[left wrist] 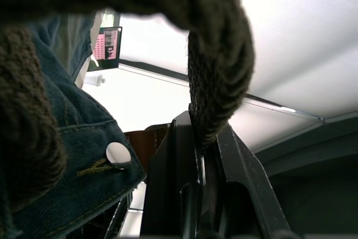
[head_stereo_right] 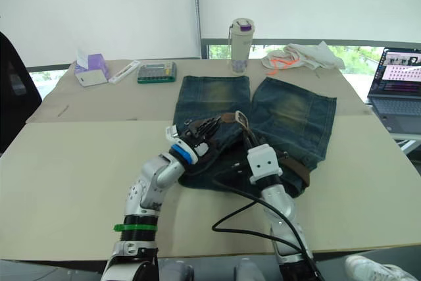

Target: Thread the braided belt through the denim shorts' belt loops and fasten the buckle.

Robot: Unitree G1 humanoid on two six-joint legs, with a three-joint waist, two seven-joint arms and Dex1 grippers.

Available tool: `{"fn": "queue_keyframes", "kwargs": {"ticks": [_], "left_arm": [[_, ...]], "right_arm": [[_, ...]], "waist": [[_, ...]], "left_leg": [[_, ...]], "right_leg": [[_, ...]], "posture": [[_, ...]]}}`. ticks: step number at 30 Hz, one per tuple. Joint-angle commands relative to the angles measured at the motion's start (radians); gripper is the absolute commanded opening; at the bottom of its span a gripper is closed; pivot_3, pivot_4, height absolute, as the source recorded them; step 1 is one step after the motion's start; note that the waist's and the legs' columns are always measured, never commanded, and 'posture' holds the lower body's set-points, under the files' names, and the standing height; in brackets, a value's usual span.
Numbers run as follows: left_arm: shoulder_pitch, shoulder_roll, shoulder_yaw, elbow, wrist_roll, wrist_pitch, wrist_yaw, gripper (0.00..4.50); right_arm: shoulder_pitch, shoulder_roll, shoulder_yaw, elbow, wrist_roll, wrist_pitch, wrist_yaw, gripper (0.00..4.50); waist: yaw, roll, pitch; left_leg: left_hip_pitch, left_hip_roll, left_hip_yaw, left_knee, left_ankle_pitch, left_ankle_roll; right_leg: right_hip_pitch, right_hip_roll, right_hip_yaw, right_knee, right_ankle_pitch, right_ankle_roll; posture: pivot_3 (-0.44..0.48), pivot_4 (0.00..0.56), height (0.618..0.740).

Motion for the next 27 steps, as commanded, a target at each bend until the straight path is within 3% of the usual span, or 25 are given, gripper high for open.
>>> {"fn": "queue_keyframes", "kwargs": {"ticks": [1, 9, 22, 23, 27], "left_arm": [[0.006, -0.073, -0.011, -0.042, -0.034, 0.002, -0.004, 0.0], [-0.026, -0.085, -0.045, 0.004, -0.035, 0.026, 0.022, 0.0], [-0.116, -0.087, -0.081, 0.146, 0.043, 0.072, -0.055, 0.0], [-0.117, -0.082, -0.081, 0.152, 0.055, 0.074, -0.062, 0.0], [-0.104, -0.057, -0.072, 0.171, 0.107, 0.082, -0.093, 0.0]], "right_arm": [[-0.012, 0.001, 0.01, -0.027, 0.009, -0.054, 0.01, 0.01], [-0.036, -0.019, 0.037, -0.006, -0.018, -0.083, 0.03, 0.01], [-0.025, -0.115, 0.058, -0.024, -0.05, -0.06, 0.116, 0.01], [-0.021, -0.134, 0.061, -0.036, -0.049, -0.056, 0.138, 0.92], [0.019, -0.2, 0.033, -0.138, 0.077, 0.053, 0.271, 2.33]], "waist": [[0.0, 0.0, 0.0], [0.0, 0.0, 0.0], [0.0, 0.0, 0.0], [0.0, 0.0, 0.0], [0.0, 0.0, 0.0]], "left_leg": [[0.0, 0.0, 0.0, 0.0, 0.0, 0.0], [0.0, 0.0, 0.0, 0.0, 0.0, 0.0], [0.0, -0.001, 0.0, 0.0, 0.0, 0.0], [0.0, -0.001, 0.0, 0.0, 0.0, 0.0], [0.0, -0.001, 0.0, 0.0, 0.0, 0.0]], "right_leg": [[0.0, 0.0, 0.0, 0.0, 0.0, 0.0], [0.0, 0.0, 0.0, 0.0, 0.0, 0.0], [0.0, 0.0, 0.0, 0.0, 0.0, 0.0], [0.0, 0.0, 0.0, 0.0, 0.0, 0.0], [0.0, 0.0, 0.0, 0.0, 0.0, 0.0]], "posture": [[0.0, 0.15, 0.74], [0.0, 0.15, 0.74], [0.0, 0.15, 0.74], [0.0, 0.15, 0.74], [0.0, 0.15, 0.74]]}}
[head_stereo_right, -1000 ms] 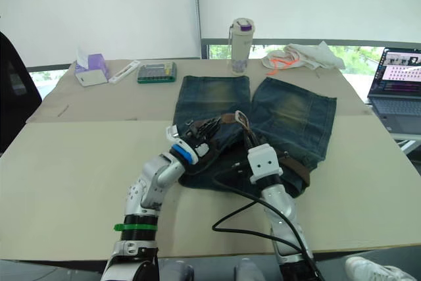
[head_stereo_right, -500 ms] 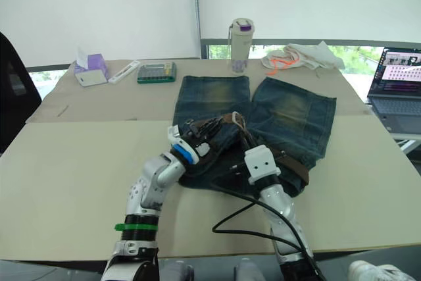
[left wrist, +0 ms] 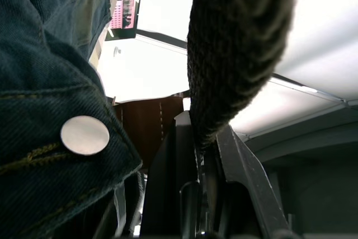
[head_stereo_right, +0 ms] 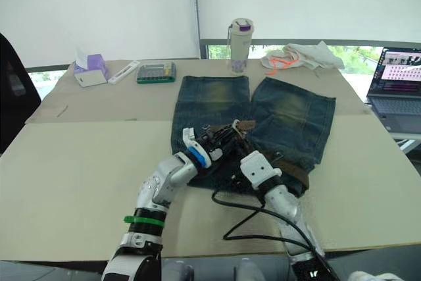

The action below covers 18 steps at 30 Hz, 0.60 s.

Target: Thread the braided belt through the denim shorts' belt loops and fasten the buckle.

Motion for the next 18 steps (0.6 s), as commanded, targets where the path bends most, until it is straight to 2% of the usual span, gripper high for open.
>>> {"fn": "queue_keyframes", "kwargs": {"ticks": [1, 4, 9, 11, 14, 18], "left_arm": [[-0.037, -0.052, -0.003, 0.015, 0.04, 0.041, -0.028, 0.0], [-0.032, -0.047, 0.005, 0.03, 0.066, 0.062, -0.048, 0.0], [-0.04, -0.046, 0.021, 0.068, 0.117, 0.085, -0.088, 0.0], [-0.044, -0.05, 0.03, 0.079, 0.131, 0.092, -0.097, 0.0], [-0.05, -0.056, 0.039, 0.089, 0.146, 0.103, -0.105, 0.0], [-0.055, -0.059, 0.052, 0.102, 0.16, 0.114, -0.115, 0.0]], "right_arm": [[0.026, -0.04, -0.026, -0.159, 0.153, 0.11, 0.128, 2.62], [0.058, -0.06, -0.067, -0.233, 0.28, 0.24, 0.184, 2.62], [0.059, -0.002, -0.239, -0.353, 0.694, 0.612, 0.132, 2.62], [0.045, 0.018, -0.293, -0.378, 0.834, 0.726, 0.089, 2.62], [0.002, 0.074, -0.39, -0.383, 1.161, 0.879, -0.068, 2.62], [-0.033, 0.091, -0.428, -0.365, 1.32, 0.944, -0.191, 2.62]], "waist": [[0.0, 0.0, 0.0], [0.001, 0.0, 0.0], [0.001, 0.0, 0.0], [0.001, 0.0, 0.0], [0.0, 0.0, 0.0], [0.0, 0.001, 0.0]], "left_leg": [[0.0, 0.0, 0.0, 0.0, 0.0, 0.0], [0.0, 0.0, 0.0, 0.0, 0.0, 0.0], [0.0, 0.0, -0.001, 0.0, 0.0, 0.0], [-0.001, 0.0, -0.001, 0.0, 0.0, 0.0], [-0.001, 0.001, -0.001, 0.0, 0.0, 0.0], [-0.001, 0.001, -0.001, 0.0, 0.0, 0.0]], "right_leg": [[0.0, 0.0, 0.0, 0.0, 0.0, 0.0], [0.0, 0.0, 0.0, 0.0, 0.0, 0.0], [0.0, 0.0, 0.0, 0.0, 0.0, 0.0], [0.0, 0.0, 0.0, 0.0, 0.0, 0.0], [0.0, 0.0, 0.0, 0.0, 0.0, 0.0], [0.0, 0.0, 0.0, 0.0, 0.0, 0.0]], "posture": [[0.0, 0.15, 0.74], [0.0, 0.15, 0.74], [0.0, 0.15, 0.74], [0.0, 0.15, 0.74], [0.0, 0.15, 0.74], [0.0, 0.15, 0.74]]}}
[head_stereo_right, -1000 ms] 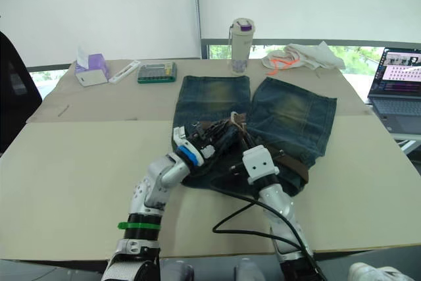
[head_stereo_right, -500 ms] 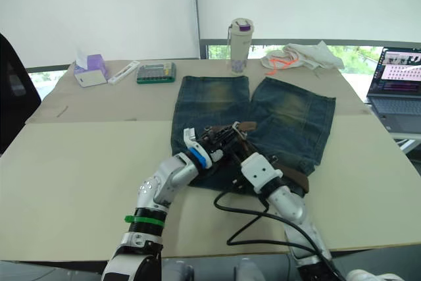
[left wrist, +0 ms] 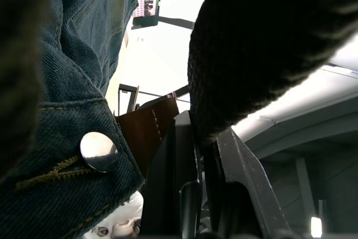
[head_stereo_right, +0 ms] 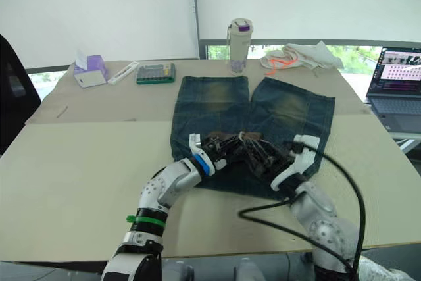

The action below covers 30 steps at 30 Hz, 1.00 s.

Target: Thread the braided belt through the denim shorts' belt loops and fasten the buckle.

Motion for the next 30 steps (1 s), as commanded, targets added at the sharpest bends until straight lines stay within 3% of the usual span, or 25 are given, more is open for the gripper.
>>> {"fn": "queue_keyframes", "kwargs": {"ticks": [1, 3, 5, 7, 10, 17, 18, 20, 23, 29, 30], "left_arm": [[-0.051, -0.062, 0.023, 0.015, 0.019, 0.011, -0.015, 0.0], [-0.05, -0.063, 0.027, 0.016, 0.025, 0.015, -0.018, 0.0], [-0.049, -0.064, 0.03, 0.016, 0.031, 0.018, -0.022, 0.0], [-0.046, -0.064, 0.03, 0.014, 0.034, 0.022, -0.023, 0.0], [-0.044, -0.064, 0.033, 0.012, 0.039, 0.028, -0.026, 0.0], [-0.039, -0.045, 0.023, -0.001, 0.072, 0.056, -0.054, 0.0], [-0.037, -0.037, 0.021, -0.009, 0.08, 0.064, -0.061, 0.75], [-0.035, -0.018, 0.016, -0.027, 0.101, 0.085, -0.082, 1.36], [-0.014, 0.087, -0.061, -0.129, 0.227, 0.167, -0.196, 2.31], [0.044, 0.284, -0.148, -0.3, 0.36, 0.29, -0.399, 4.35], [0.053, 0.338, -0.177, -0.343, 0.406, 0.293, -0.461, 4.35]], "right_arm": [[-0.041, 0.017, -0.039, -0.022, 0.148, 0.037, -0.101, 2.62], [-0.052, 0.012, -0.036, -0.013, 0.156, 0.038, -0.126, 2.62], [-0.062, 0.016, -0.032, 0.003, 0.153, 0.033, -0.156, 1.52], [-0.065, 0.016, -0.023, 0.008, 0.146, 0.032, -0.168, 1.07], [-0.069, 0.016, -0.015, 0.017, 0.144, 0.032, -0.196, 0.03], [-0.059, 0.004, -0.021, 0.018, 0.146, 0.027, -0.21, 0.03], [-0.056, -0.001, -0.025, 0.015, 0.149, 0.027, -0.211, 0.0], [-0.052, -0.01, -0.033, 0.01, 0.159, 0.028, -0.214, 0.0], [-0.037, -0.043, -0.055, -0.012, 0.217, 0.045, -0.207, 0.0], [0.006, -0.154, -0.084, 0.004, 0.316, 0.097, -0.204, 0.0], [0.016, -0.18, -0.097, 0.015, 0.337, 0.11, -0.205, 0.0]], "waist": [[-0.001, 0.0, 0.0], [-0.001, 0.0, 0.0], [-0.001, 0.0, 0.0], [-0.002, 0.0, 0.0], [-0.003, 0.0, 0.0], [-0.003, 0.001, 0.0], [-0.003, 0.001, 0.0], [-0.002, 0.001, 0.0], [-0.003, 0.001, 0.0], [-0.004, 0.002, 0.0], [-0.005, 0.002, 0.0]], "left_leg": [[0.0, 0.0, 0.0, 0.0, 0.0, 0.0], [0.0, 0.0, 0.0, 0.0, 0.0, 0.0], [0.0, 0.0, 0.001, 0.0, 0.0, 0.0], [0.0, 0.0, 0.001, 0.0, 0.0, 0.0], [0.0, 0.0, 0.001, 0.0, 0.0, 0.0], [0.0, 0.0, 0.001, 0.0, 0.0, 0.0], [0.0, 0.0, 0.001, 0.0, 0.0, 0.0], [0.0, 0.0, 0.001, 0.0, 0.0, 0.0], [0.0, 0.0, 0.001, 0.0, 0.0, 0.0], [0.0, 0.0, 0.001, -0.001, 0.0, 0.0], [0.0, 0.0, 0.001, -0.001, 0.0, 0.0]], "right_leg": [[0.0, 0.0, 0.0, 0.0, 0.0, 0.0], [0.0, 0.0, 0.0, 0.0, 0.0, 0.0], [0.0, 0.0, 0.0, 0.0, 0.0, 0.001], [0.0, 0.0, 0.0, 0.0, -0.001, 0.001], [0.0, 0.0, 0.0, 0.0, -0.001, 0.001], [0.0, 0.0, 0.0, 0.0, -0.001, 0.002], [0.0, 0.0, 0.0, 0.0, -0.001, 0.002], [0.0, 0.0, 0.0, 0.0, -0.001, 0.002], [0.0, 0.0, 0.0, 0.0, -0.001, 0.001], [-0.001, 0.001, 0.0, 0.001, 0.0, 0.001], [-0.001, 0.001, 0.0, 0.001, 0.0, 0.001]], "posture": [[0.0, 0.15, 0.74], [0.0, 0.15, 0.74], [0.0, 0.15, 0.74], [0.0, 0.15, 0.74], [0.0, 0.15, 0.74], [0.0, 0.15, 0.74], [0.0, 0.15, 0.74], [0.0, 0.15, 0.74], [0.0, 0.15, 0.74], [0.0, 0.15, 0.74], [0.0, 0.15, 0.74]]}}
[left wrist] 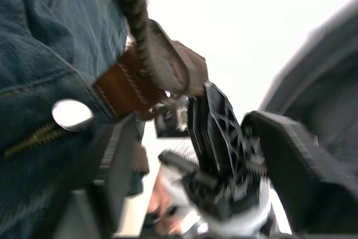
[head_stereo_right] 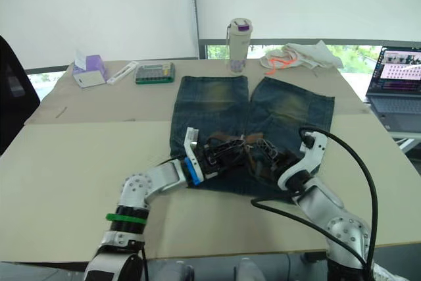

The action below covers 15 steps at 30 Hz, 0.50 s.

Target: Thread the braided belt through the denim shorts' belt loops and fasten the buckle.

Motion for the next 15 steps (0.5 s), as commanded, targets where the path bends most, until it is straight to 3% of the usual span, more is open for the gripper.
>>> {"fn": "queue_keyframes", "kwargs": {"ticks": [1, 7, 15], "left_arm": [[0.022, 0.131, -0.081, -0.154, 0.132, 0.028, -0.204, 4.35], [0.061, 0.303, -0.186, -0.275, 0.386, -0.129, -0.475, 4.35], [0.095, 0.314, -0.231, -0.268, 0.58, -0.272, -0.604, 4.35]], "right_arm": [[0.025, -0.081, -0.061, -0.001, 0.082, 0.041, 0.016, 0.0], [0.042, -0.297, -0.132, 0.045, 0.117, 0.113, 0.097, 0.0], [0.05, -0.517, -0.195, 0.092, 0.142, 0.196, 0.228, 0.0]], "waist": [[-0.001, 0.0, 0.0], [0.005, 0.001, 0.001], [0.004, 0.001, 0.001]], "left_leg": [[0.0, 0.0, 0.0, 0.0, 0.0, 0.0], [-0.001, 0.0, 0.002, 0.0, 0.0, 0.0], [-0.004, 0.001, 0.003, 0.0, -0.001, 0.001]], "right_leg": [[0.0, 0.0, 0.0, 0.0, 0.0, 0.0], [0.0, -0.001, 0.001, -0.001, -0.001, -0.001], [0.001, 0.0, 0.002, -0.002, -0.004, 0.004]], "posture": [[0.0, 0.15, 0.74], [0.0, 0.15, 0.74], [0.0, 0.15, 0.74]]}}
